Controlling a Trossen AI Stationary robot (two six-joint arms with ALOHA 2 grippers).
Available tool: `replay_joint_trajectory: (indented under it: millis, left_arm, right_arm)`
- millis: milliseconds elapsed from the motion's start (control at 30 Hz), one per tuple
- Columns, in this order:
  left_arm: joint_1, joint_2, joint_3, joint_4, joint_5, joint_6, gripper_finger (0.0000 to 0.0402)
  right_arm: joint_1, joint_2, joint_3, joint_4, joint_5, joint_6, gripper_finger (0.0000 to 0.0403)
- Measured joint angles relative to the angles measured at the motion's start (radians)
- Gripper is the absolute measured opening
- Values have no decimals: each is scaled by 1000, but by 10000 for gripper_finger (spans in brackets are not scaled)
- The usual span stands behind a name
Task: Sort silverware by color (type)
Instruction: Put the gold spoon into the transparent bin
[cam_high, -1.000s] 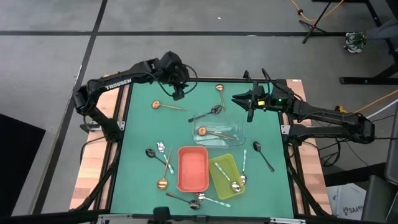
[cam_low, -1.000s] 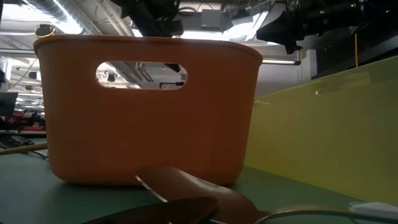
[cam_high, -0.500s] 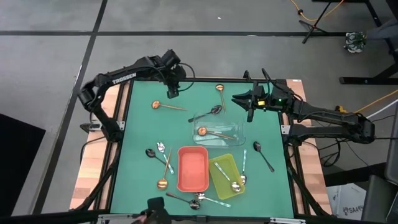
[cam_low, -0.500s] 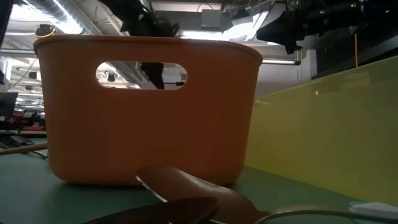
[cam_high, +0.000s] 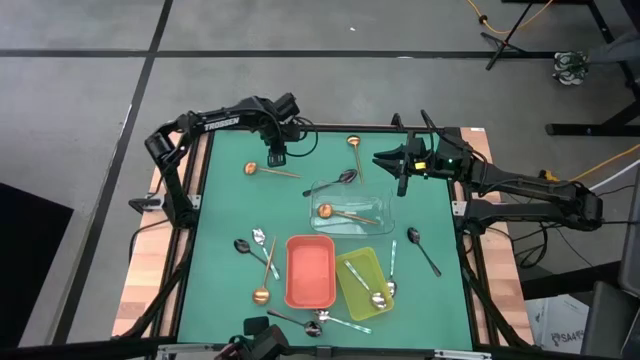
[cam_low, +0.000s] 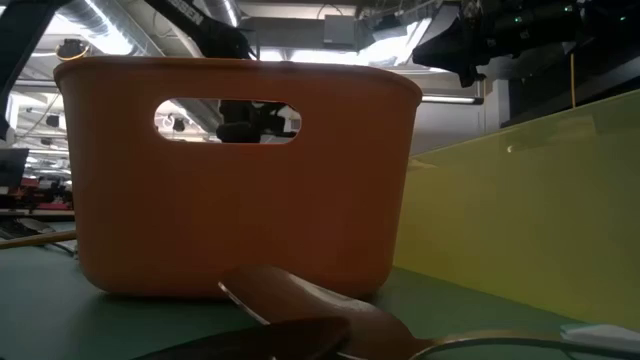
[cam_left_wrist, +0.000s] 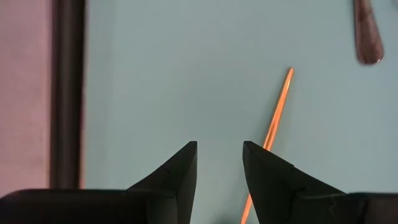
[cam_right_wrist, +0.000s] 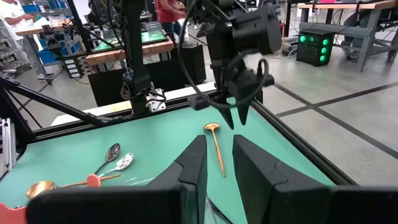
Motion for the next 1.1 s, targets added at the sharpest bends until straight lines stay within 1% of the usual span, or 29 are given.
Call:
replay_joint_trajectory:
  millis: [500,867,1100]
  left_arm:
    - [-9,98,0,-144,0,-3,123]
    - [-74,115,0,-148,1,-7,123]
    - [-121,115,0,-90,-10,-8,123]
  right_arm:
    - [0,0,0,-62,0,-1,69]
    - [0,0,0,-85,0,-1,69]
    - [0,0,0,-90,0,0,69]
